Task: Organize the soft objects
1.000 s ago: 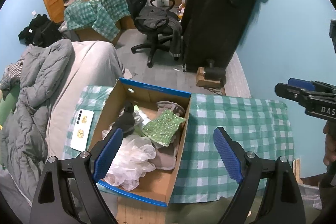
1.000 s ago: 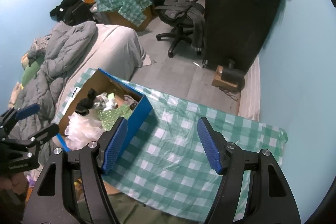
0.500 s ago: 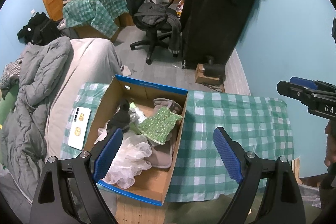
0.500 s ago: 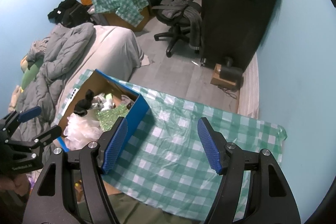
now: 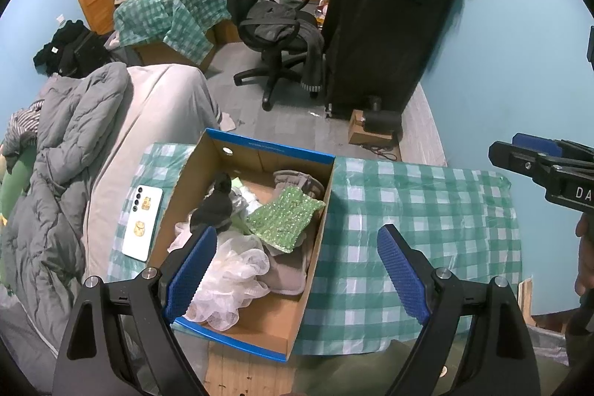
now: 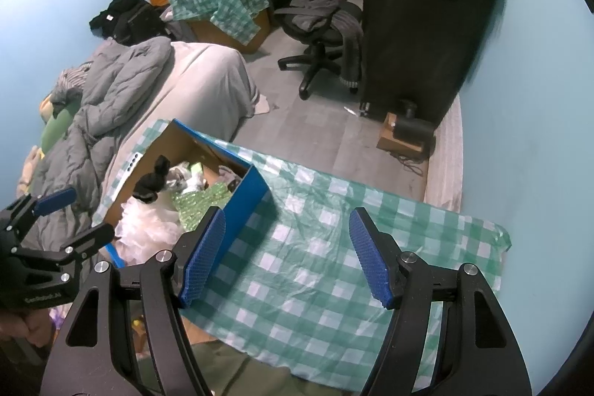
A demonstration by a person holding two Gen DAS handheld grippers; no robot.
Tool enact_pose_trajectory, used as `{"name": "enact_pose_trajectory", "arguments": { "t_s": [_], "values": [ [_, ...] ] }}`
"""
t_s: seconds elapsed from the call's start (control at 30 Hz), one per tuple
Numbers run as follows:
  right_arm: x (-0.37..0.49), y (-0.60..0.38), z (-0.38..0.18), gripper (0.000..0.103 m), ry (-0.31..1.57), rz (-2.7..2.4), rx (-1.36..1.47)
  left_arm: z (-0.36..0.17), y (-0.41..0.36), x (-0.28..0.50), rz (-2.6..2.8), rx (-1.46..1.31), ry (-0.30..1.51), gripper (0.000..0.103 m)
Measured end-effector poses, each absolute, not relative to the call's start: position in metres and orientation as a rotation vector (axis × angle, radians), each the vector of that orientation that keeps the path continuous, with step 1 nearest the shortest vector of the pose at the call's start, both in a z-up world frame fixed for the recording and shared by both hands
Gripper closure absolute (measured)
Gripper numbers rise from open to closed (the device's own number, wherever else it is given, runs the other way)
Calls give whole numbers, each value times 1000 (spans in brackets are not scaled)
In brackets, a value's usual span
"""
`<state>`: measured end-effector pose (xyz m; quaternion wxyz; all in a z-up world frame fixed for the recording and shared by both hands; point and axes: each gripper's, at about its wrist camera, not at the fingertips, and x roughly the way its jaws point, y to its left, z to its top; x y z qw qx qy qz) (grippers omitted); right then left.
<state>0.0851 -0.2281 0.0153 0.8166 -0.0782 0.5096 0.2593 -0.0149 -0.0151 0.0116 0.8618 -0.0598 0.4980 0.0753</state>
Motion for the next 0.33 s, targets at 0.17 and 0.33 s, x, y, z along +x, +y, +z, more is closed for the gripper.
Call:
{"name": "enact_pose_trajectory", "arguments": {
  "t_s": [0.17,0.33],
  "values": [
    [85,-227,14,34,1087,554,-167,11,-15,-16,164,-118,1039,14],
    [85,-227,14,34,1089,552,-166,9,-18,-17,178,-103,1038,14]
  ]
}}
